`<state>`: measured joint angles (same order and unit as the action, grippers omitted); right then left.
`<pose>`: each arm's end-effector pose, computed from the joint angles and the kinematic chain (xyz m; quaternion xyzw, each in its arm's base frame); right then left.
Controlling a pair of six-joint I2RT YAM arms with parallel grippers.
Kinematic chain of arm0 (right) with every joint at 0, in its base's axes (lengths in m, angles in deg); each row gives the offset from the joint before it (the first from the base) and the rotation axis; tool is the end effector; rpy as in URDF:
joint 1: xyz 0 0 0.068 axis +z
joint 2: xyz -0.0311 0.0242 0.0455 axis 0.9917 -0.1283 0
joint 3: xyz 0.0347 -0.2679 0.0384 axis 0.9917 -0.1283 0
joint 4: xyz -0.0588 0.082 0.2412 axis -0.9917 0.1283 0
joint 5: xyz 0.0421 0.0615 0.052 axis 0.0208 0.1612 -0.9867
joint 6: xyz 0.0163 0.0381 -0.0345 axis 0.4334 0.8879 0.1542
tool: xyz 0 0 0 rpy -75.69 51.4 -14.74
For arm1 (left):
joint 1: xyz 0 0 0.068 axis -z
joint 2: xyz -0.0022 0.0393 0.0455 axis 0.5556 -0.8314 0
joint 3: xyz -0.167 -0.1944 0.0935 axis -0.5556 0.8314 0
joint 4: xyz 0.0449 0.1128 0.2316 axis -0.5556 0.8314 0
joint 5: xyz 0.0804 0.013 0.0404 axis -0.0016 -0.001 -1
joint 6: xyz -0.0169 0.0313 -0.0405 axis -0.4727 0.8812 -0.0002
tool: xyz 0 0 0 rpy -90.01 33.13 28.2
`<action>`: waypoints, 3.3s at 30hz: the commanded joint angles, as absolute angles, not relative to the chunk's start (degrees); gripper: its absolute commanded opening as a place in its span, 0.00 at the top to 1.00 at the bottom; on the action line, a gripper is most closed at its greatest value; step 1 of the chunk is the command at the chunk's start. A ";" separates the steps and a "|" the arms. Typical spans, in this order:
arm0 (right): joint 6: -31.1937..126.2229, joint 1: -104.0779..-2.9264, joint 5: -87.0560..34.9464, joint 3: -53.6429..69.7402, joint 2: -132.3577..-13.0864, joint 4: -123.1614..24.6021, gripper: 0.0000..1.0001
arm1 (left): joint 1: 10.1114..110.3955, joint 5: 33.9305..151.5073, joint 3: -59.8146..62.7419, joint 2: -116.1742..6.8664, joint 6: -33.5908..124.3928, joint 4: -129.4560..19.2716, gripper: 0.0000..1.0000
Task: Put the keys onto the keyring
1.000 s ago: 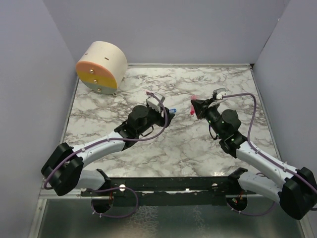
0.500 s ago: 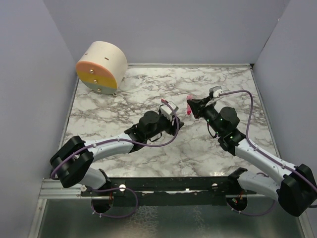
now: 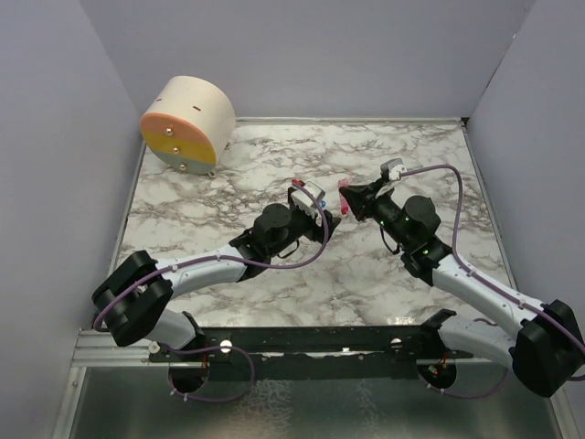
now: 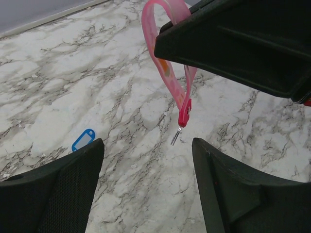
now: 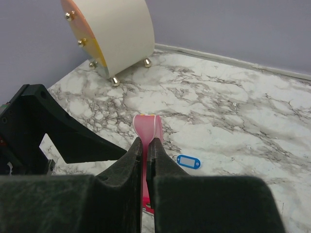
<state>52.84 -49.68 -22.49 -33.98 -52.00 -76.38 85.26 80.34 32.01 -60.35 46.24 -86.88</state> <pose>0.2039 0.1353 0.2858 -0.1526 0.6920 0.2936 0.6416 0.1983 -0.2452 0.2542 0.2353 0.7023 -0.3242 0.5884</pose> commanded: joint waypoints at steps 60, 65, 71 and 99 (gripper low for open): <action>51.77 -49.41 -32.12 -30.32 -52.48 -73.60 0.99 | 83.92 92.89 31.27 -64.83 44.94 -95.57 0.58; 51.76 -49.38 -32.30 -30.29 -52.50 -73.52 0.99 | 83.76 92.98 31.27 -65.03 44.69 -95.95 0.60; 51.72 -49.35 -32.21 -30.29 -52.43 -73.43 0.99 | 83.57 92.85 31.44 -65.03 44.25 -96.50 0.63; 51.60 -49.34 -32.67 -30.33 -52.26 -73.24 0.99 | 83.05 94.56 30.84 -66.11 43.01 -97.20 0.81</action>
